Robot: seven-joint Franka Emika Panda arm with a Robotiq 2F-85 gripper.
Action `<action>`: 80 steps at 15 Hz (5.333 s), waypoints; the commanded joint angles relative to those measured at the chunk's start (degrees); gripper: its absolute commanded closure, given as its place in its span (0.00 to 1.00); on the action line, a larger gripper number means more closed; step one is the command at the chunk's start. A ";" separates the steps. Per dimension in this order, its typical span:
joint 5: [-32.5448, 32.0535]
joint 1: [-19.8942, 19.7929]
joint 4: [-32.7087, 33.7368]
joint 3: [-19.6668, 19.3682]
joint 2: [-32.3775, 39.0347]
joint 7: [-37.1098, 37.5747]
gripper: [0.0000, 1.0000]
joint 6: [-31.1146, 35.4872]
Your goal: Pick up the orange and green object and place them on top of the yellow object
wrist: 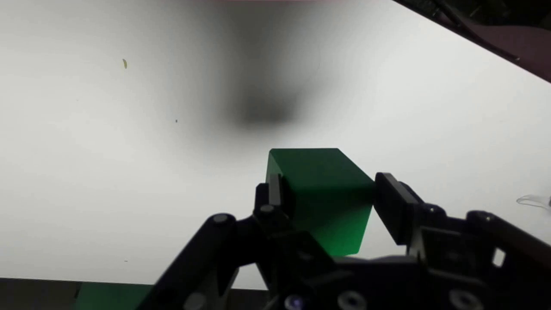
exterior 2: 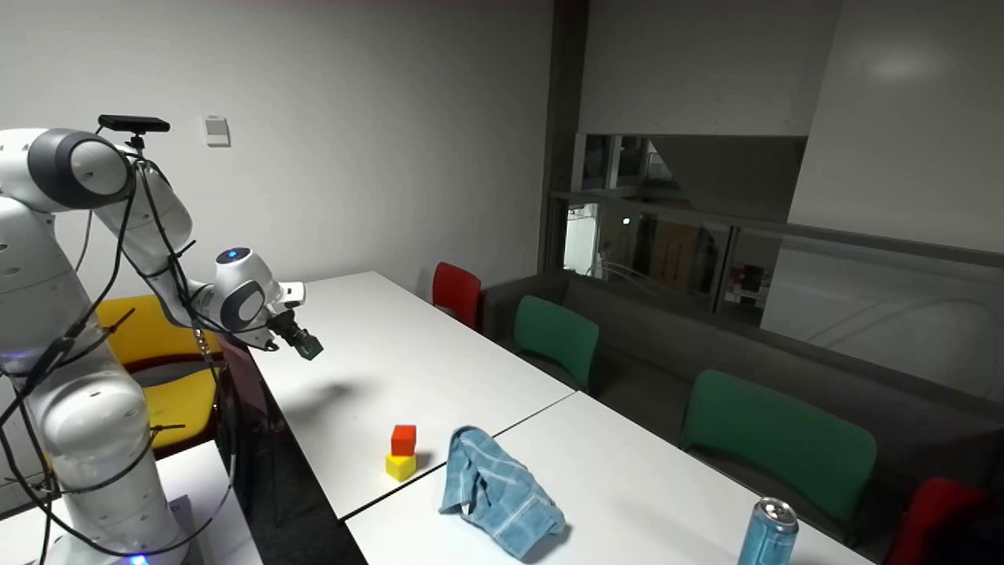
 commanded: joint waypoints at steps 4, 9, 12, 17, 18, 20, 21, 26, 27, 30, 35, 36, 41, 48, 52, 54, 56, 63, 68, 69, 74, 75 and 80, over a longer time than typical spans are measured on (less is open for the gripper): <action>-1.04 -8.52 -0.16 7.51 -4.10 4.37 0.67 -0.21; -0.59 -11.41 -0.57 10.96 -4.27 5.08 0.67 0.49; -0.81 -11.24 0.06 11.39 -1.86 3.17 0.67 0.29; -0.02 -10.30 0.06 10.58 -1.90 3.32 0.42 0.01; -0.02 -10.30 0.06 10.58 -1.90 3.32 0.42 0.01; -0.02 -10.30 0.06 10.58 -1.89 3.32 0.42 0.01; -0.02 -10.30 0.06 10.58 -1.89 3.32 0.42 0.01; 0.03 -9.93 0.06 9.92 -2.40 2.73 0.67 -0.67; 0.01 -10.02 0.06 9.78 -2.84 2.65 0.67 -1.08; 0.24 -9.58 0.06 8.63 -3.69 2.13 0.67 -2.02; 0.07 -9.89 0.22 6.52 -6.11 1.85 0.67 -3.73; -0.24 -10.22 0.25 6.16 -6.85 1.70 0.67 -4.36; -1.16 -11.37 0.32 4.44 -10.54 1.11 0.67 -7.61; -8.28 -22.59 0.11 9.38 -16.90 4.05 0.67 -11.34; -9.36 -24.36 0.11 9.82 -16.33 2.50 0.67 -12.27; -8.39 -23.71 0.07 9.44 -15.21 2.28 0.42 -11.23; -8.39 -23.49 0.06 9.44 -14.96 2.27 0.42 -11.47; -8.60 -24.32 0.06 9.58 -15.28 2.90 0.67 -11.25; -7.78 -25.67 -0.10 7.17 -17.73 3.50 0.67 -10.38; -7.13 -25.58 -0.65 6.18 -18.63 3.58 0.67 -9.84; -2.20 -17.60 -0.17 -6.15 -17.76 6.39 0.67 -11.23; -0.70 -16.42 0.13 -7.90 -17.38 6.90 0.67 -12.43; 7.59 -10.57 -0.04 -15.98 -16.28 9.14 0.67 -16.54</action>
